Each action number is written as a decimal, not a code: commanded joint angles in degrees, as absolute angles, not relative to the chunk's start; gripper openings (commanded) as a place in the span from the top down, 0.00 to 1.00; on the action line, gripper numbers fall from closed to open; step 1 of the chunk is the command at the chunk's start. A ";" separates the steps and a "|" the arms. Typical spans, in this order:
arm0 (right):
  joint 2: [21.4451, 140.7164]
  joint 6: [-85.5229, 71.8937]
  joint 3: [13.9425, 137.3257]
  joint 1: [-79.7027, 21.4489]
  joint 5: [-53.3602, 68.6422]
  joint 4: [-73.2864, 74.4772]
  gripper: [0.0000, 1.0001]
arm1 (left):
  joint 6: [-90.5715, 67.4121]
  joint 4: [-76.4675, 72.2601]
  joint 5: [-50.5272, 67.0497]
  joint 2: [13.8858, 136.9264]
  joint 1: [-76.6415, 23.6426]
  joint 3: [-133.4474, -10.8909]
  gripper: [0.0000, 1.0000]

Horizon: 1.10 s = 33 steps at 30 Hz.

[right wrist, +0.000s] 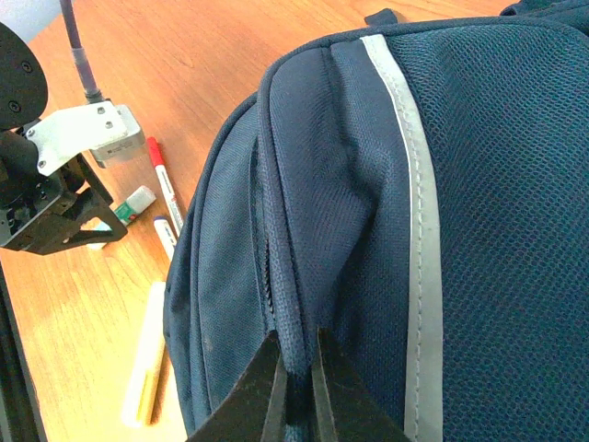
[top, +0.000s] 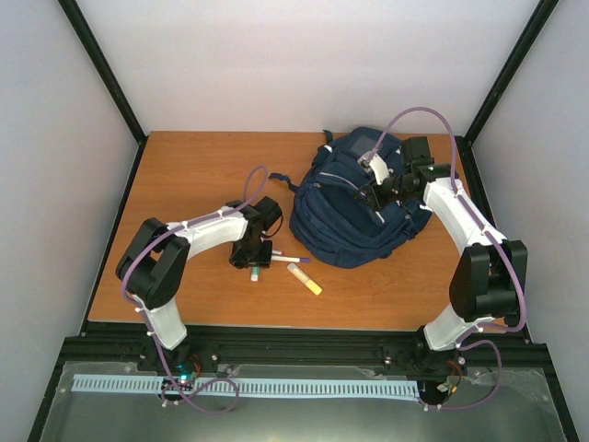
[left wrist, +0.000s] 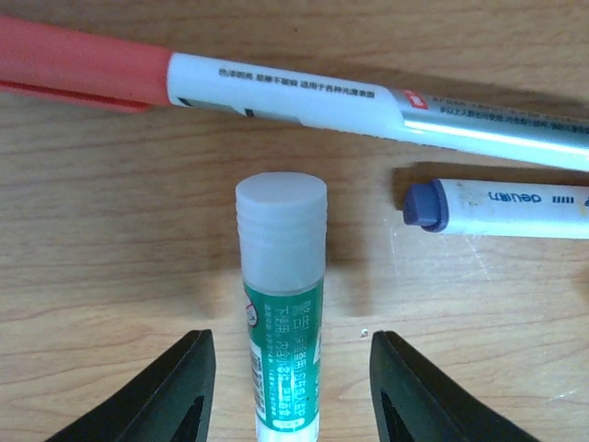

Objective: Pack the student bag
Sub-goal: Pick up the stationery from the center of the board.

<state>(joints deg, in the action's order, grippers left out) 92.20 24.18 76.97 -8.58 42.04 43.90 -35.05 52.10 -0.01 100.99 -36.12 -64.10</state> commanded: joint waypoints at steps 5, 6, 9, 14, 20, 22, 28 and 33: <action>90.30 24.80 77.26 -8.53 47.35 42.34 0.97 | -33.13 55.28 -3.65 102.11 -36.45 -66.27 0.56; 90.33 24.74 77.19 -8.53 47.37 42.28 0.97 | -33.12 55.28 -3.62 102.20 -36.41 -66.20 0.57; 90.33 24.71 77.17 -8.53 47.50 42.28 0.97 | -32.98 55.08 -3.43 102.35 -36.47 -66.01 0.60; 90.24 24.85 77.09 -8.53 47.50 42.28 0.97 | -32.61 54.72 -3.17 102.81 -36.46 -66.05 0.65; 90.34 24.87 77.08 -8.53 47.47 42.28 0.97 | -32.39 54.57 -3.21 103.59 -36.47 -66.09 0.72; 90.35 24.79 77.06 -8.53 47.46 42.28 0.97 | -32.34 54.48 -3.25 103.77 -36.47 -66.03 0.73; 90.13 24.39 77.00 -8.53 47.55 42.28 0.97 | -31.92 54.84 -3.52 103.65 -36.47 -66.10 0.82; 89.85 23.96 76.80 -8.53 47.75 41.98 0.97 | -33.09 57.49 -4.90 101.02 -36.47 -66.81 0.86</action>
